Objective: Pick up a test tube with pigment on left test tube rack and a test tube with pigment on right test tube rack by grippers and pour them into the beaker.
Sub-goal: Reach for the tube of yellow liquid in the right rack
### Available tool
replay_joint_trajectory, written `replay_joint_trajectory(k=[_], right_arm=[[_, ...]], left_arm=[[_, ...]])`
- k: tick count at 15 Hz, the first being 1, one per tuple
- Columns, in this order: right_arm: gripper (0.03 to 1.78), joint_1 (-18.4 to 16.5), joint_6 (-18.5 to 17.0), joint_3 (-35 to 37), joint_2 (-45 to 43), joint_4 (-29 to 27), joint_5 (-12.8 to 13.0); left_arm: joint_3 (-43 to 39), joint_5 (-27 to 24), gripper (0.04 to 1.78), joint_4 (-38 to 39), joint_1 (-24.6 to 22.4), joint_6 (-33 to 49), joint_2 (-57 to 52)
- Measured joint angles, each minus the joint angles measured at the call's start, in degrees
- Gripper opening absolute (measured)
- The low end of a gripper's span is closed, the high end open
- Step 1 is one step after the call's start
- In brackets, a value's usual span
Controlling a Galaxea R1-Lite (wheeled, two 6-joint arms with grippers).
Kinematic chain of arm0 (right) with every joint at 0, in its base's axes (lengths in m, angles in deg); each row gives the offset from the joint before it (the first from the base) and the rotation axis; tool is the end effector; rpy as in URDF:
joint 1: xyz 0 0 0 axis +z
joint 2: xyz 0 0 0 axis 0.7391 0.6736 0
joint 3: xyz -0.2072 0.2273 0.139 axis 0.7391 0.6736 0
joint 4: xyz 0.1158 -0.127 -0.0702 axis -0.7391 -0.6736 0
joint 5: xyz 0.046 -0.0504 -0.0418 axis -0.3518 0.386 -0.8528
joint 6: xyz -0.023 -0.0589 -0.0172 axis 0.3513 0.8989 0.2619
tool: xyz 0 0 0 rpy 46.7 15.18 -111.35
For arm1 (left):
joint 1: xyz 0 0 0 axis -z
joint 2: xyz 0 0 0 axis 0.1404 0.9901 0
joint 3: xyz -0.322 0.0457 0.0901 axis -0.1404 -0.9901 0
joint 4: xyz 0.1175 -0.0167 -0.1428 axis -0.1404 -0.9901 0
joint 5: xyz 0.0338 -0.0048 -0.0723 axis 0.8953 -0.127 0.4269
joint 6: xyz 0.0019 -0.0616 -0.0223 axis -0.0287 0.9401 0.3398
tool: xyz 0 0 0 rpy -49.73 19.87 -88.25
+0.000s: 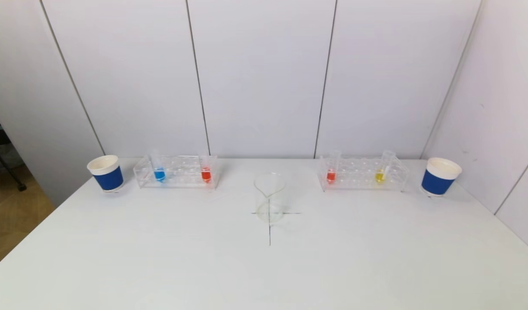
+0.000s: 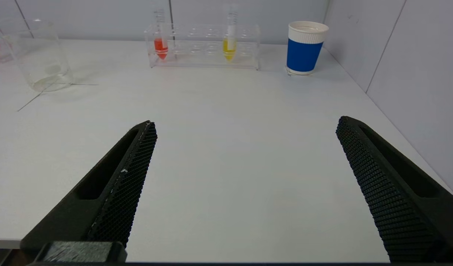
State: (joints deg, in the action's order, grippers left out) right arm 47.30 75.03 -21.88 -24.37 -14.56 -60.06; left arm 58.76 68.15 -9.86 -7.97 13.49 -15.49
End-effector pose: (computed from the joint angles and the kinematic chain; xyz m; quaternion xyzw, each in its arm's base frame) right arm -0.0224 0.0004 0.0758 -0.0036 -0.0019 -0.0017 1.0000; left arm -0.0223 0.0003 0.0746 -0.0019 0.0030 0.0011 1.0000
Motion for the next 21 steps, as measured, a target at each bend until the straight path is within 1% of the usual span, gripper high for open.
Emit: replay_joint_trajectory(k=[15, 17, 19, 21], right_arm=[[1.77, 0.0, 0.07, 0.0, 0.0, 0.02, -0.02], [1.77, 0.0, 0.44, -0.27, 0.0, 0.8, 0.0], [1.77, 0.0, 0.68, -3.11, 0.05, 0.2, -0.33], [1.77, 0.0, 0.71, -8.84, 0.93, -1.89, -0.68]], left_arm=[[0.0, 0.02, 1.76, -0.02, 0.0, 0.0, 0.0], [0.0, 0.02, 1.76, 0.0, 0.0, 0.02, 0.0], [0.0, 0.02, 1.76, 0.0, 0.0, 0.02, 0.0], [0.0, 0.02, 1.76, -0.02, 0.0, 0.02, 0.0]])
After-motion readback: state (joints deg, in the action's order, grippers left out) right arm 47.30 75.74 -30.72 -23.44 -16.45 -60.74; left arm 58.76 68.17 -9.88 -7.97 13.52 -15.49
